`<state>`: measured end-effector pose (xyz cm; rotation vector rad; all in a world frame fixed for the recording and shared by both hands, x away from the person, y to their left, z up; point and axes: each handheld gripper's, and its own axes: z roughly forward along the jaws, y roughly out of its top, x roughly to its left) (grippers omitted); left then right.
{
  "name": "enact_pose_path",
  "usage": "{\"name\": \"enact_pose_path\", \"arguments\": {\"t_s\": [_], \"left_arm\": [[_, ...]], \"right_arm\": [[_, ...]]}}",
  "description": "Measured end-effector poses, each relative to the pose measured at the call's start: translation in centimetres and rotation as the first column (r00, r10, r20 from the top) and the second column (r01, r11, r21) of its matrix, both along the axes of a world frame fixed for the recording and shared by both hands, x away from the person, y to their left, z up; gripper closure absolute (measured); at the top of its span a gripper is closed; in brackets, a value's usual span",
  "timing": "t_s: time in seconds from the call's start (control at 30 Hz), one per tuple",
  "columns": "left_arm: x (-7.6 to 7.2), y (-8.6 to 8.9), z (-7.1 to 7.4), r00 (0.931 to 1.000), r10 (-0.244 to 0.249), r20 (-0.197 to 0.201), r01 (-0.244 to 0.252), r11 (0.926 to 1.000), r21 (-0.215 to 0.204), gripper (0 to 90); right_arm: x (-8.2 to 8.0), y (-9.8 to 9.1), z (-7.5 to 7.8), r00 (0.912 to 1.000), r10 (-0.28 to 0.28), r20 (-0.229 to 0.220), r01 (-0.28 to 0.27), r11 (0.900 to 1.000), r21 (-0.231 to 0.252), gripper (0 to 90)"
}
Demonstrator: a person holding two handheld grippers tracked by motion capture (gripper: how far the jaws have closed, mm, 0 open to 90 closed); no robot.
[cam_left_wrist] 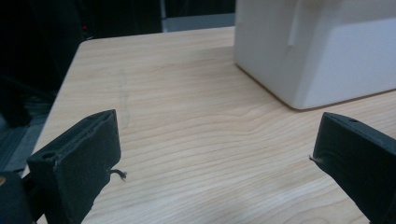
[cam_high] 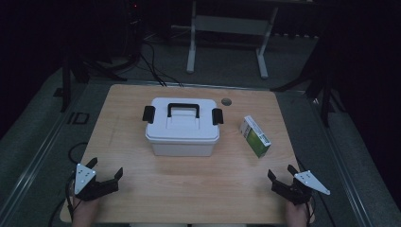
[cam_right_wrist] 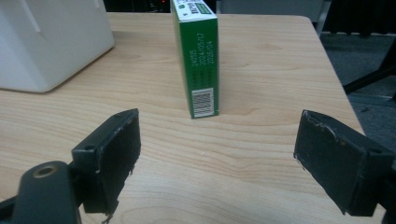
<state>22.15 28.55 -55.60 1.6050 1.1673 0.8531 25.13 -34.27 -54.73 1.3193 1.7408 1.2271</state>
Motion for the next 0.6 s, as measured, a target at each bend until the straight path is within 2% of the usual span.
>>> {"name": "enact_pose_path", "arguments": {"t_s": [0.03, 0.17, 0.2, 0.3, 0.4, 0.57, 0.6], "left_arm": [[0.1, 0.0, 0.0, 0.9996, -0.029, -0.007, 0.029, 0.9996, 0.003, 1.2], [0.2, -0.1, 0.0, 0.9985, -0.053, -0.014, 0.052, 0.9985, -0.016, 1.2], [0.2, -0.1, -0.1, 0.9975, -0.069, -0.017, 0.069, 0.9974, -0.021, 1.2], [0.3, -0.2, -0.1, 0.9971, -0.075, -0.018, 0.074, 0.9971, -0.015, 1.2], [0.7, -0.2, 0.0, 0.9965, -0.082, -0.012, 0.082, 0.9959, -0.038, 1.2], [1.3, 0.0, 0.4, 0.9942, -0.102, -0.033, 0.100, 0.9927, -0.068, 1.2], [1.7, -0.1, 0.8, 0.9908, -0.125, -0.053, 0.121, 0.9901, -0.071, 1.2]], "right_arm": [[0.1, 0.0, 0.0, 1.0000, 0.005, -0.005, -0.005, 1.0000, -0.002, 14.1], [0.1, 0.1, 0.1, 0.9999, 0.011, -0.010, -0.011, 0.9999, -0.003, 14.1], [0.1, 0.0, 0.3, 0.9998, 0.021, 0.000, -0.021, 0.9997, -0.011, 14.1], [0.2, 0.0, 0.8, 0.9997, 0.017, 0.016, -0.016, 0.9991, -0.039, 14.0], [0.3, 0.0, 1.3, 0.9992, 0.004, 0.039, -0.002, 0.9985, -0.054, 13.7], [0.5, 0.3, 2.3, 0.9991, 0.006, 0.042, -0.006, 0.9999, -0.010, 13.5], [0.8, 0.6, 2.8, 0.9983, 0.039, 0.044, -0.041, 0.9979, 0.050, 13.4]]}}
